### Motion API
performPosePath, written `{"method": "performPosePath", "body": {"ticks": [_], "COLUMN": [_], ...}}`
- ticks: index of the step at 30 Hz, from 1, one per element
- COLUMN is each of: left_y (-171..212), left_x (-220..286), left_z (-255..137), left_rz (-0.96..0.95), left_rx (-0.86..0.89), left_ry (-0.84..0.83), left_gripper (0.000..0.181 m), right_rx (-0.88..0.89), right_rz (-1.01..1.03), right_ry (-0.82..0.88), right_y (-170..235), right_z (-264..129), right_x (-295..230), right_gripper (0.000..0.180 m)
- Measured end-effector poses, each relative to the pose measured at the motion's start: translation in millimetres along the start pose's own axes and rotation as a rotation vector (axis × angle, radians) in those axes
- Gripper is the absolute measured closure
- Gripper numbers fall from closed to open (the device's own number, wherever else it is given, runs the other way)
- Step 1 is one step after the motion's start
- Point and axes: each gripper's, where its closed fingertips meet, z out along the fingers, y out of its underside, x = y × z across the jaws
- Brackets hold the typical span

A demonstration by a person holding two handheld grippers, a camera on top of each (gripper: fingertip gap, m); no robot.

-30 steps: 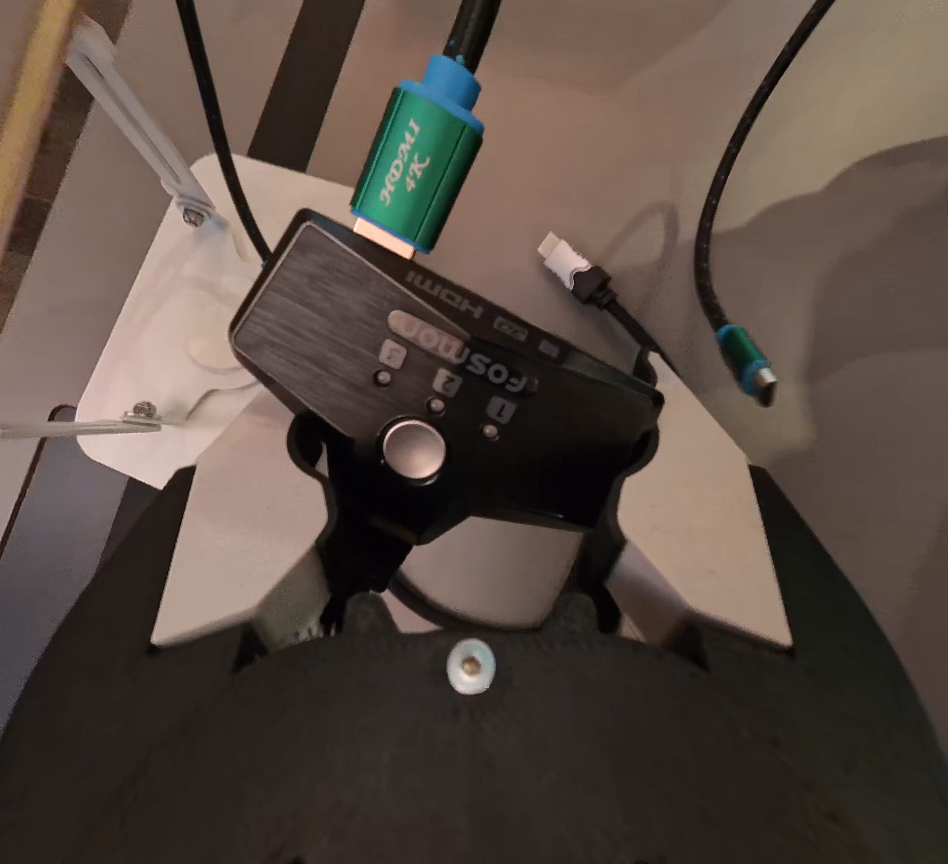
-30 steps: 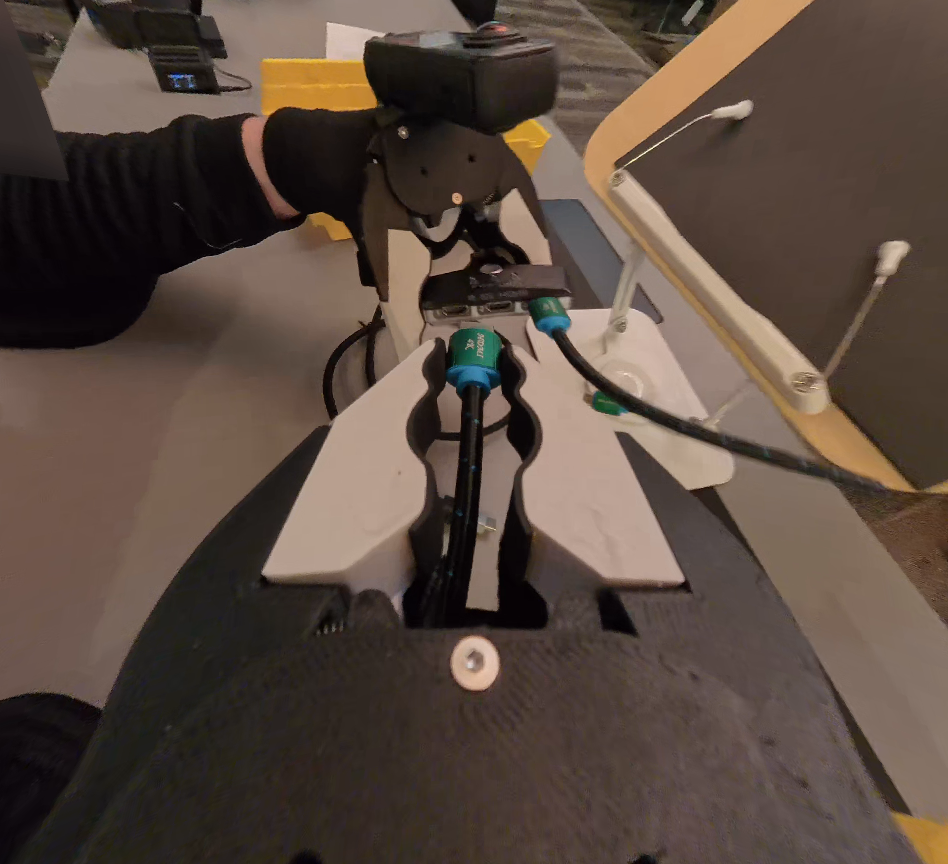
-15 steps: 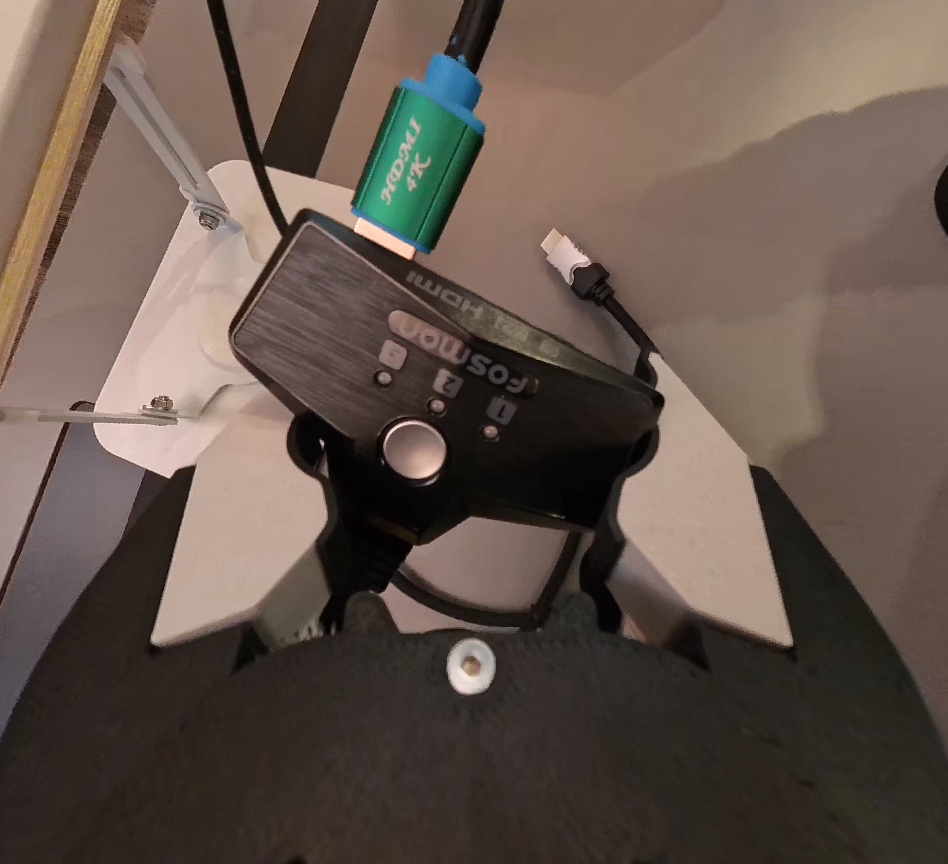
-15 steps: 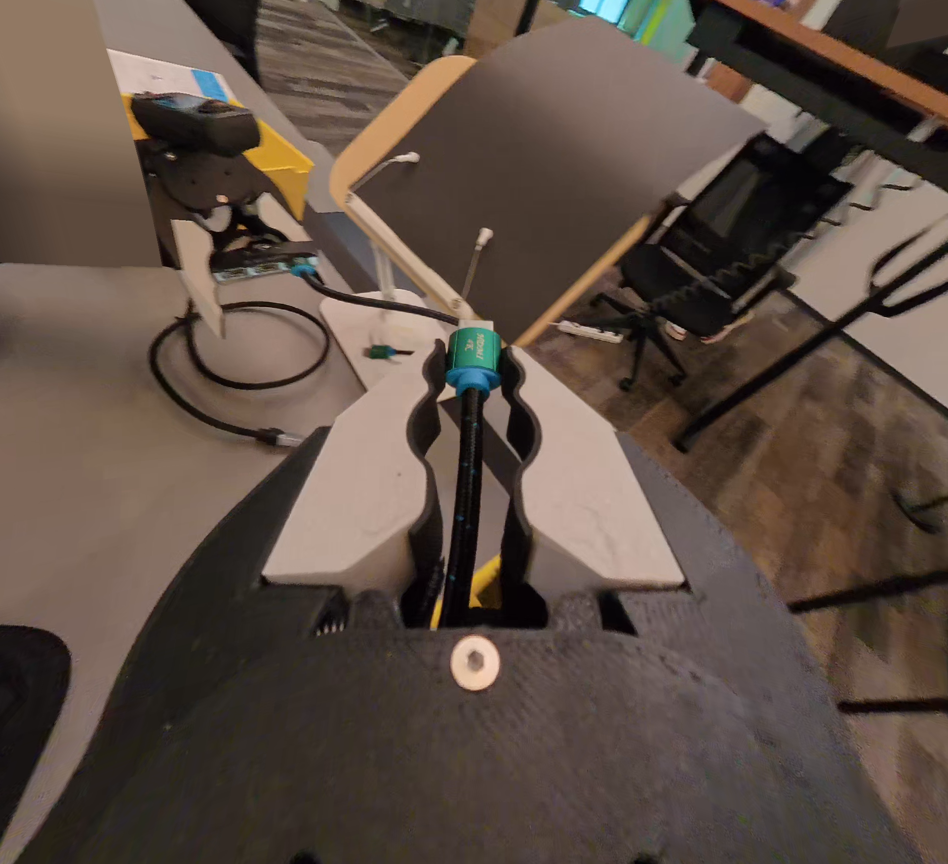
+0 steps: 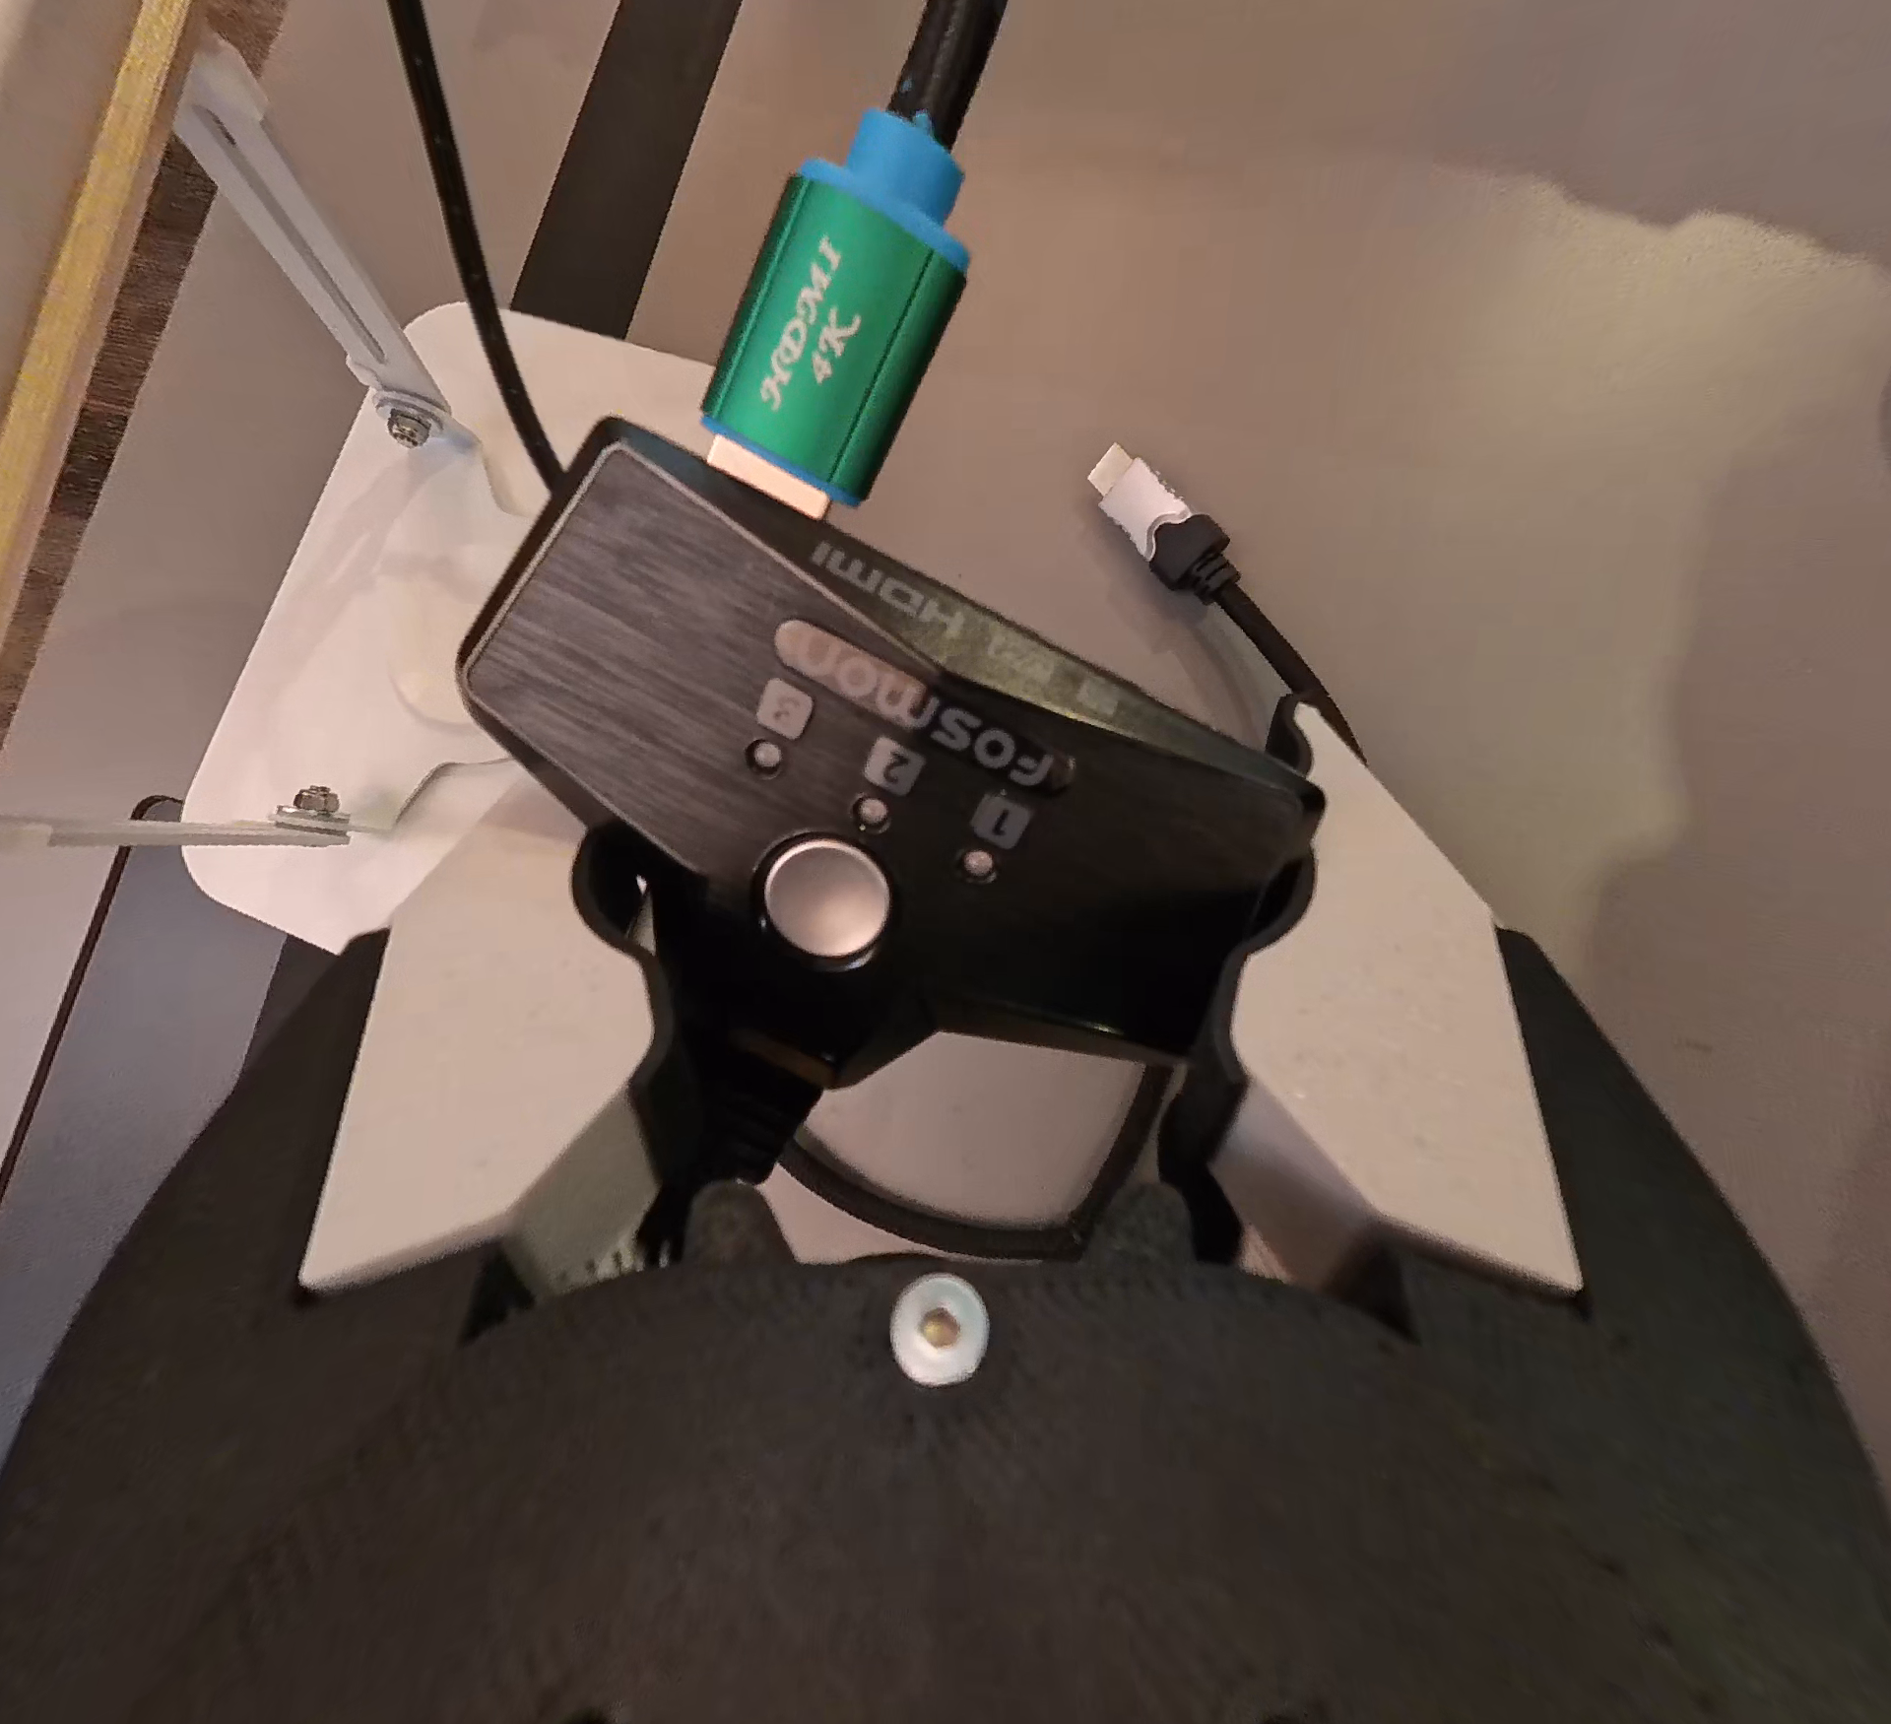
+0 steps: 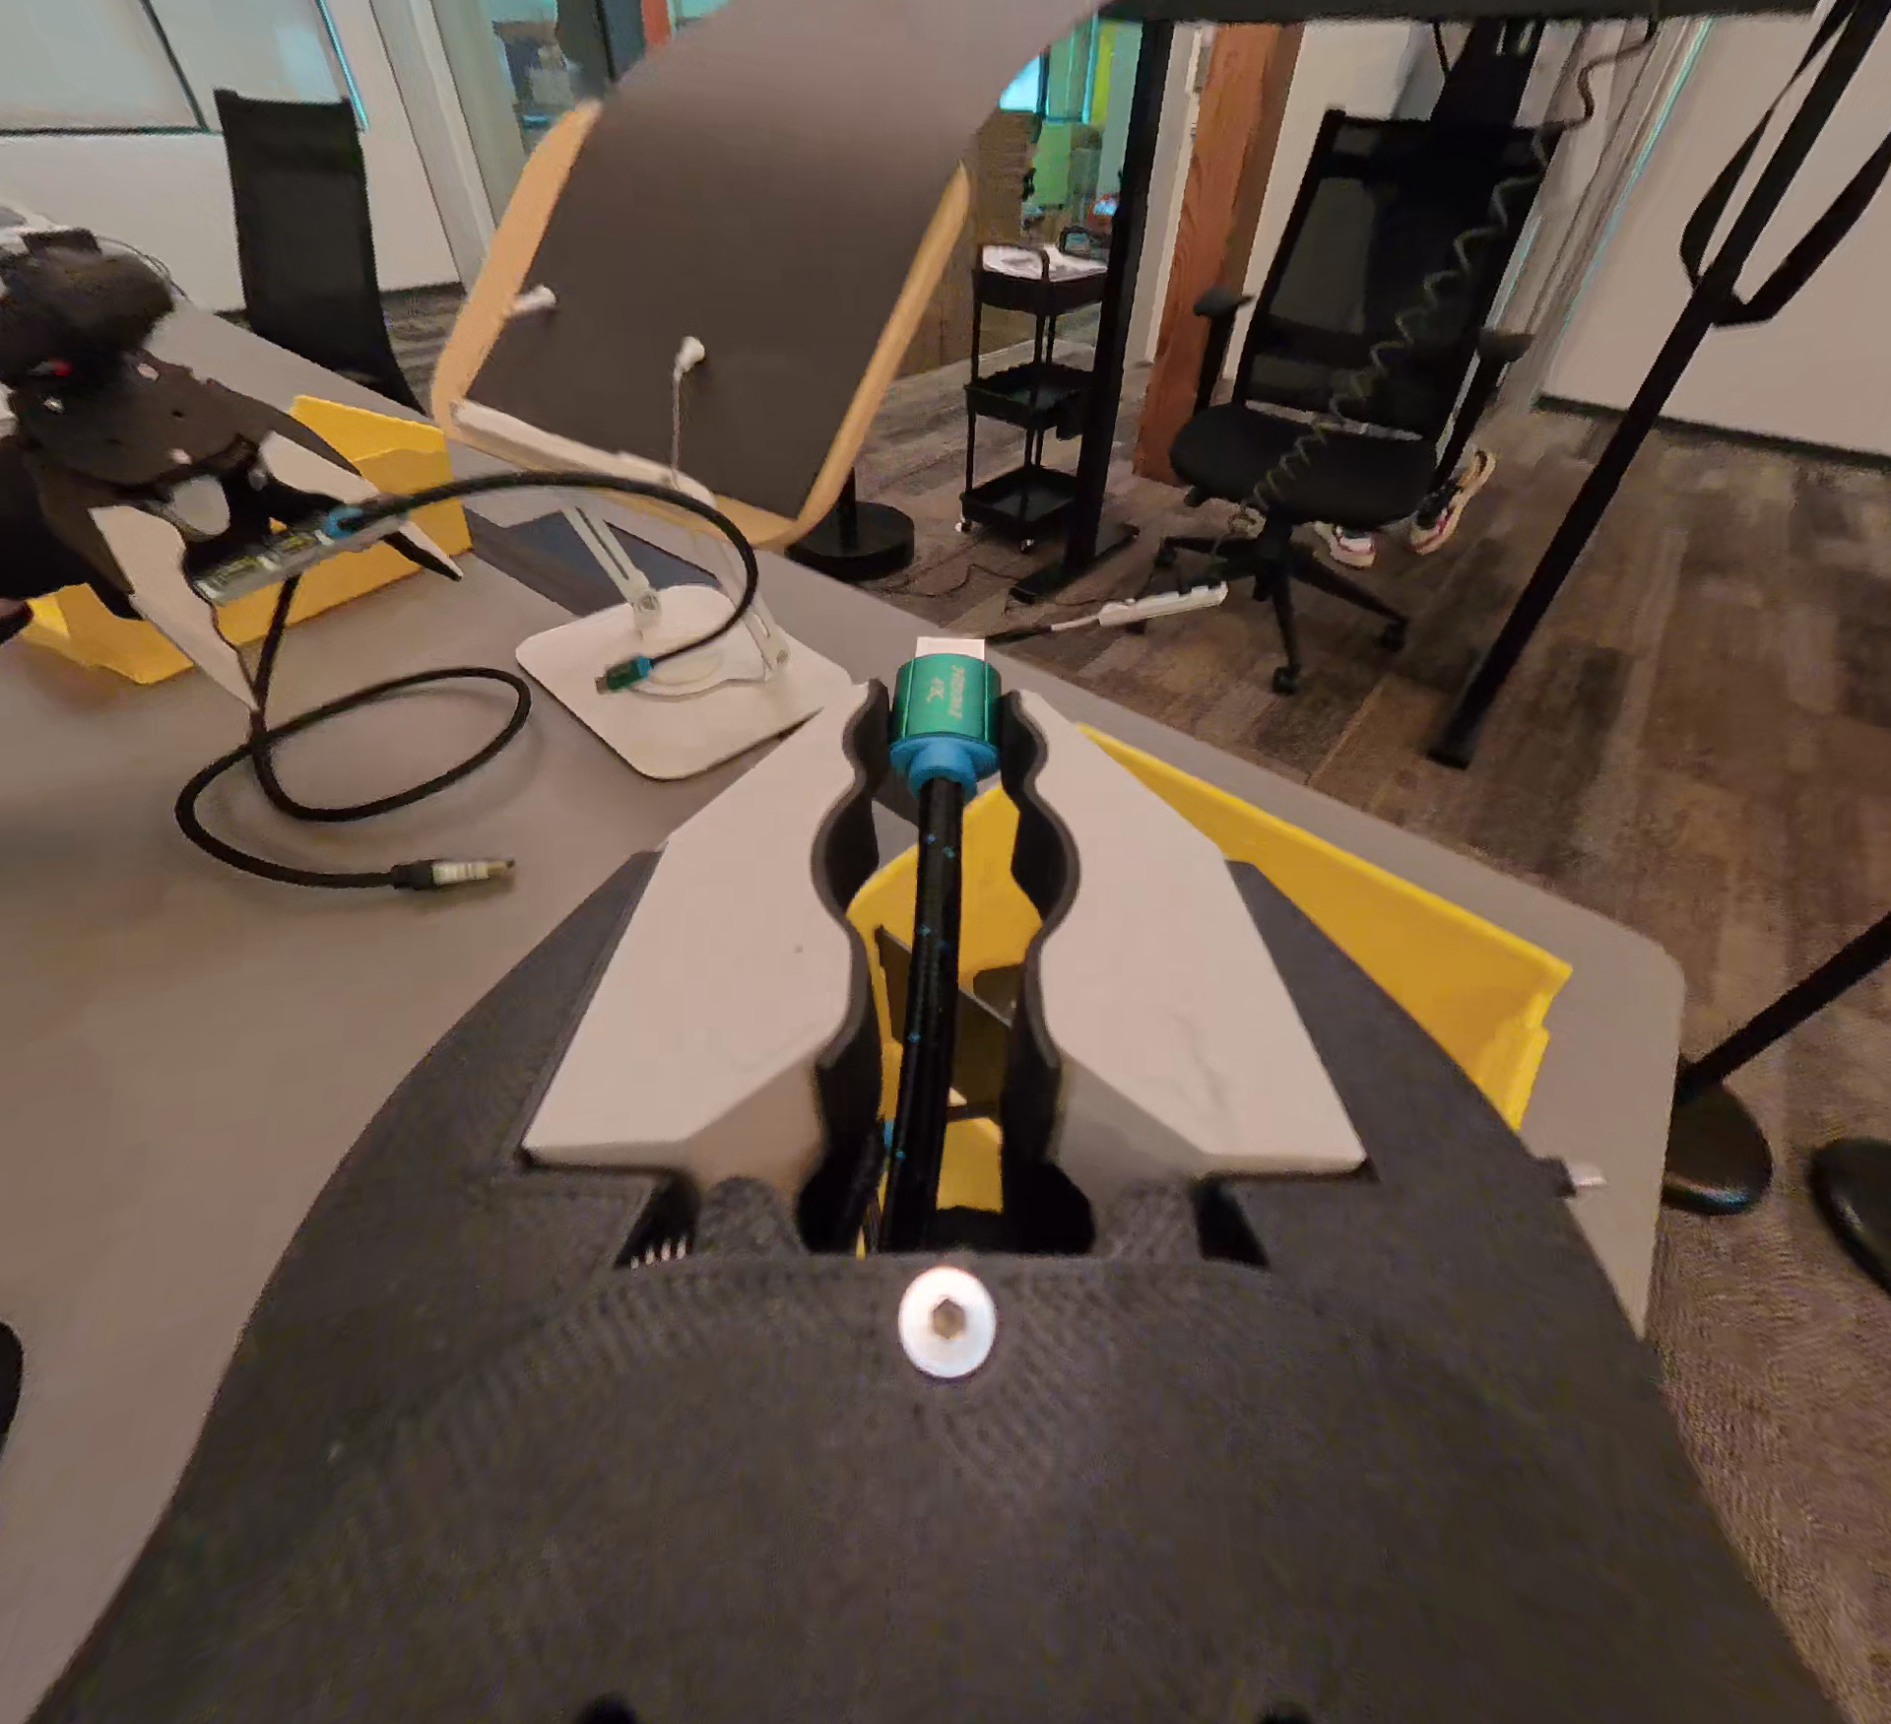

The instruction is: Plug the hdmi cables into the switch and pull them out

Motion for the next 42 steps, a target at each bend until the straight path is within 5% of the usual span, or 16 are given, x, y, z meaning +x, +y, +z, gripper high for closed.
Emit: {"method": "performPosePath", "body": {"ticks": [18,23,31,38,42], "left_y": [2,3,4,6,6], "left_x": [1,1,2,2,4], "left_z": [4,3,4,6,8], "left_rz": [0.012,0.014,0.02,0.019,0.025], "left_rx": [-0.012,-0.014,-0.022,-0.031,-0.038], "left_ry": [0.004,0.004,0.005,0.007,0.011], "left_gripper": [0.059,0.059,0.059,0.059,0.059], "right_rx": [-0.852,-1.004,-1.076,-0.992,-1.039], "right_rz": [-0.252,-0.32,-0.449,-0.477,-0.478], "right_ry": [0.068,0.103,0.086,0.121,0.084], "right_y": [161,160,152,104,112], "right_z": [18,9,0,-12,-19], "right_x": [22,26,24,16,12], "right_gripper": [0.16,0.133,0.132,0.117,0.131]}}
